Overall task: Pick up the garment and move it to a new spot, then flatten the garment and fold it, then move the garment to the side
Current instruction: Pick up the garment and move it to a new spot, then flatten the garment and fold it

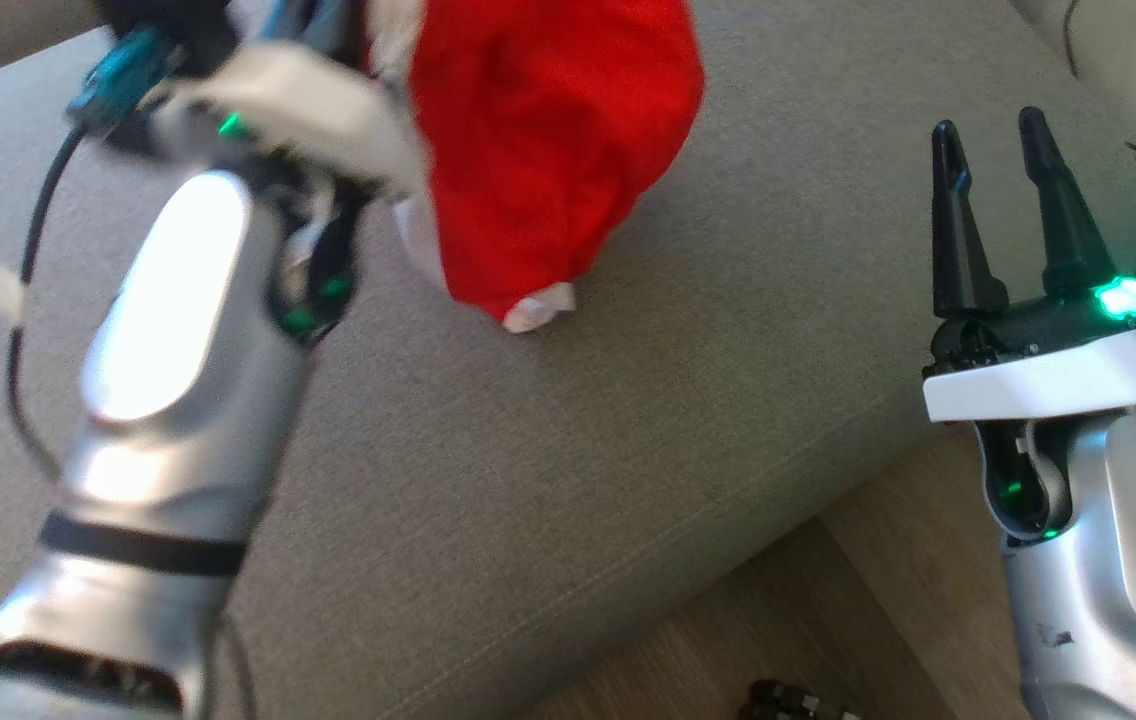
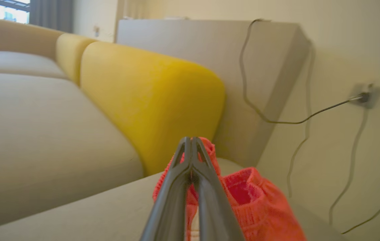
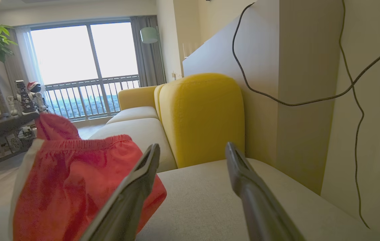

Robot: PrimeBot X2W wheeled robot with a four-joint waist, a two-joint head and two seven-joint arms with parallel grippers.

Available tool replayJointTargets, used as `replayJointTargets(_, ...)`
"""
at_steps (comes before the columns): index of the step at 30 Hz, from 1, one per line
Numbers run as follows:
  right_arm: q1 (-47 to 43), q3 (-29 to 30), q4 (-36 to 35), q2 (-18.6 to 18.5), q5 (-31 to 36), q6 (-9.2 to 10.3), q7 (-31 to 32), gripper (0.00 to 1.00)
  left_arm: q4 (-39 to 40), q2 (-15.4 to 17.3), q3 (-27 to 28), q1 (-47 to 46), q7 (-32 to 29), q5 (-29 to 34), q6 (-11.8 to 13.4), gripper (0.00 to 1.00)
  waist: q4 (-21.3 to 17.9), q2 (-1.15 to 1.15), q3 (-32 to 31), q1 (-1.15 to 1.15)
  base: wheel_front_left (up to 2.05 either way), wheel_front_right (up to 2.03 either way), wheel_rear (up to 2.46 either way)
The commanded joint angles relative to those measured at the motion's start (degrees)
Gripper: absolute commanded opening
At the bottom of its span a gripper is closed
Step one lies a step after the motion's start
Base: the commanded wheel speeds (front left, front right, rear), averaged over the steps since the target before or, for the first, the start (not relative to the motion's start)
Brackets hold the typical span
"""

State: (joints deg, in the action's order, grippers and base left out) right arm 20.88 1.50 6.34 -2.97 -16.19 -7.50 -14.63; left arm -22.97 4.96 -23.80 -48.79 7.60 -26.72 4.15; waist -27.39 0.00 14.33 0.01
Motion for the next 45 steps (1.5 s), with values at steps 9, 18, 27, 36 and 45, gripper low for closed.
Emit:
replayJointTargets(9, 1.8, -1.6, -1.9, 0.1, 1.5, 0.01, -0.4, 1.00, -14.5, 8.0, 8.4, 5.6, 5.9, -1.5, 2.3, 0.09, 5.3, 0.00, 0.0, -0.01, 0.00, 0.00, 0.00)
replayJointTargets(18, 0.6, -4.3, 0.2, 0.1, 5.7, 0.01, -0.4, 1.00, -17.2, 8.1, 13.9, 10.2, 7.4, -2.4, 0.9, 1.00, 13.4, 0.00, -3.7, -0.01, 0.00, 0.00, 0.00)
replayJointTargets(27, -2.6, -4.3, 1.6, 0.1, 9.3, 0.01, -0.4, 1.00, 4.9, 7.1, 20.2, 25.3, 7.4, 5.2, -4.2, 1.00, 19.6, 0.00, -8.4, -0.01, 0.00, 0.00, 0.00)
replayJointTargets(36, -11.0, -2.1, 2.4, 0.1, 12.9, 0.01, -0.4, 1.00, 22.5, 0.2, 22.5, 45.1, 7.4, 13.5, -7.5, 1.00, 24.4, 0.00, -12.8, -0.01, 0.00, 0.00, 0.00)
replayJointTargets(45, -11.8, -1.6, 3.5, 0.1, 16.6, 0.01, -0.4, 1.00, 28.2, -2.0, 22.4, 48.3, 7.4, 12.1, -7.0, 1.00, 26.4, 0.00, -11.2, -0.01, 0.00, 0.00, 0.00)
